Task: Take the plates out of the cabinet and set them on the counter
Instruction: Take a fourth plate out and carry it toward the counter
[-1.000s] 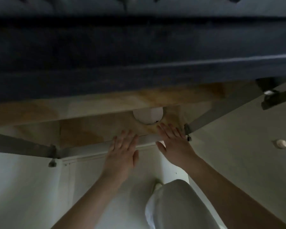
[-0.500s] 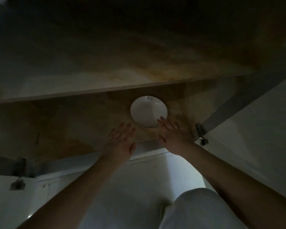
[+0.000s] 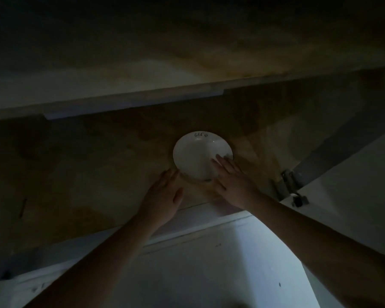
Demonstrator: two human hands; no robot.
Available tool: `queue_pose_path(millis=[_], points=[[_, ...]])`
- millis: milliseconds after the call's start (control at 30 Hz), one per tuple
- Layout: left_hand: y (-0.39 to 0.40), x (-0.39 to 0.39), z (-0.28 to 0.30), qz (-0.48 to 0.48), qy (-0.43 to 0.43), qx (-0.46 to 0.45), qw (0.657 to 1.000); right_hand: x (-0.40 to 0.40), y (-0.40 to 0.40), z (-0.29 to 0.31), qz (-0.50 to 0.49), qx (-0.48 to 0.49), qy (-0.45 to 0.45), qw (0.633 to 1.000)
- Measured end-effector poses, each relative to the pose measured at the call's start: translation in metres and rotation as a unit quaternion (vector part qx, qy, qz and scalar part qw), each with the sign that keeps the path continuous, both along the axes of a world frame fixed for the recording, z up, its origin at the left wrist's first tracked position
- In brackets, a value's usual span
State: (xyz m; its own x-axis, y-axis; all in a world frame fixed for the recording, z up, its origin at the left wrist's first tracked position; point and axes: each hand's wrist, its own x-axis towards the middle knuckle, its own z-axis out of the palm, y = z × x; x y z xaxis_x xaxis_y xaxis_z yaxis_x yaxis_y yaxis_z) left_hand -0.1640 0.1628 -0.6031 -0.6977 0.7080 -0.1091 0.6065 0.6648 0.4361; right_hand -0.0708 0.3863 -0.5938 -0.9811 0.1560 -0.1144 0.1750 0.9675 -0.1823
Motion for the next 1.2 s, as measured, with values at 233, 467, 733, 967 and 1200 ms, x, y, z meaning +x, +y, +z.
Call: queue_pose_path(millis=[233, 467, 733, 967, 1200], points=[[0.033, -0.033, -0.011, 0.348, -0.247, 0.256, 0.867, -0.032, 0.034, -0.012, -0.196, -0.288, 0.063, 0.935], [0.050, -0.055, -0.004, 0.312, -0.500, 0.365, 0.721, -0.035, 0.044, -0.004, -0.358, -0.514, 0.136, 0.768], [0.035, -0.072, -0.008, 0.316, -0.592, 0.389, 0.631, -0.026, 0.051, -0.010, -0.319, -0.658, 0.098, 0.675], [0.028, -0.068, -0.006, 0.336, -0.619, 0.334, 0.627, -0.032, 0.051, -0.005, -0.405, -0.698, 0.035, 0.590], [0.013, -0.058, 0.001, 0.341, -0.625, 0.332, 0.619, -0.022, 0.046, -0.002, -0.407, -0.710, 0.004, 0.574]])
